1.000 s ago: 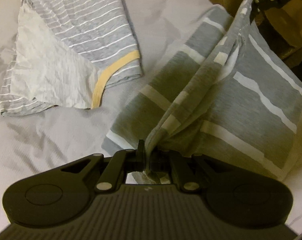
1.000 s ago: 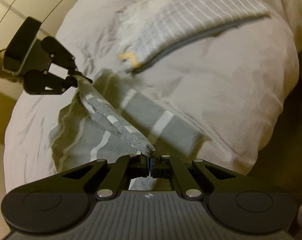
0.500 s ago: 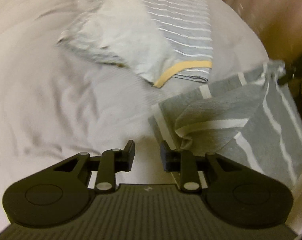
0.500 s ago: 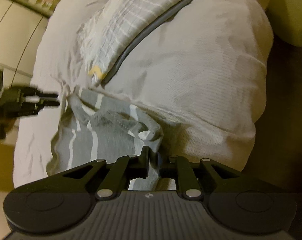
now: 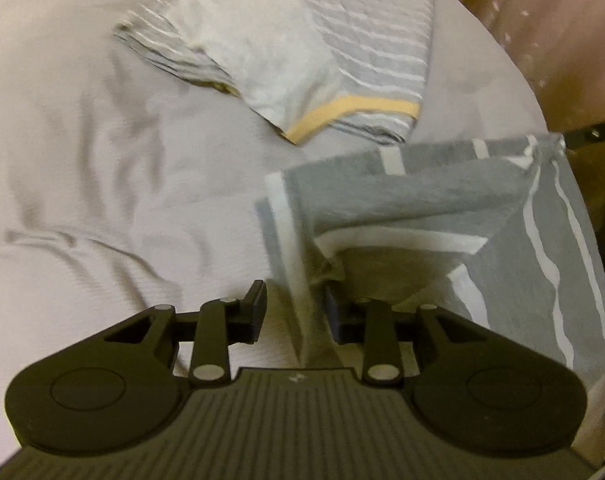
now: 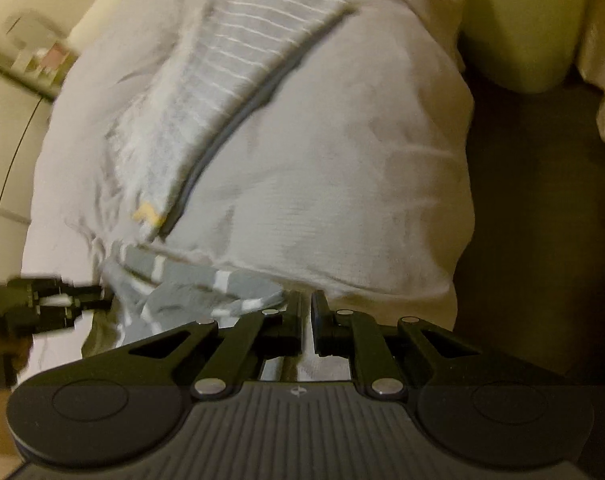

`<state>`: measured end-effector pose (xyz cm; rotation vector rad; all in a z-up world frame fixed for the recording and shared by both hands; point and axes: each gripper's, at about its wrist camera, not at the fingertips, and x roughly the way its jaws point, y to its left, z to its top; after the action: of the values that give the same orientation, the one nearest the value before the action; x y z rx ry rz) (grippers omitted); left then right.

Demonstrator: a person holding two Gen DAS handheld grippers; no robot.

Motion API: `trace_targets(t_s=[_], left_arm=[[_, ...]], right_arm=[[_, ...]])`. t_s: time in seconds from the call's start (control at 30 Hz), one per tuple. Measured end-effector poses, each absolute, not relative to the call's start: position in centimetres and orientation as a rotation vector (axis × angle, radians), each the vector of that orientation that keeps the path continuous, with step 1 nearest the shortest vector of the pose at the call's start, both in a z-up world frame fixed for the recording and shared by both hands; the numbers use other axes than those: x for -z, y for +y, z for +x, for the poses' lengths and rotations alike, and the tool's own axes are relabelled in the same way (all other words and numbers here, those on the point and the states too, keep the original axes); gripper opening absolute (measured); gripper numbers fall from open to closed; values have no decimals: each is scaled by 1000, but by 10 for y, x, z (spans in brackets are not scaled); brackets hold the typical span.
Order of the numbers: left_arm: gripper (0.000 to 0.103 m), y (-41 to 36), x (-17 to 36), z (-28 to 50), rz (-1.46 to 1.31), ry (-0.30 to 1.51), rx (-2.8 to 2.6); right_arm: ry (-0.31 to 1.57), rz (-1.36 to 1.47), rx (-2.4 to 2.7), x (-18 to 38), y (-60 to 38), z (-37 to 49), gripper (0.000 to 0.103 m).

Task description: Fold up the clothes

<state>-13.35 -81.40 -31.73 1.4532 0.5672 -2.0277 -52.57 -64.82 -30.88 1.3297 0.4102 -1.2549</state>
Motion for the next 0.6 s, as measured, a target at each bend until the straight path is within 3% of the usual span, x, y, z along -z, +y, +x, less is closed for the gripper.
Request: trace_targets(t_s=[0.2,0.33,0.43,0.6], left_arm=[[26,-777,288,-156,1377,523,2257],[26,-766,307,-191,1445,498,2341],[27,-788,326,-202,1413,593,2304],[8,-836,338,-189,1328,769,2170]], right_arm=[[500,1172,1084,293,-637,-468,21],[563,1084,952,302,-651,-426,21],[573,1067,903,315,-676,-416,21],[530,1127,987,337,-703,-452,19]])
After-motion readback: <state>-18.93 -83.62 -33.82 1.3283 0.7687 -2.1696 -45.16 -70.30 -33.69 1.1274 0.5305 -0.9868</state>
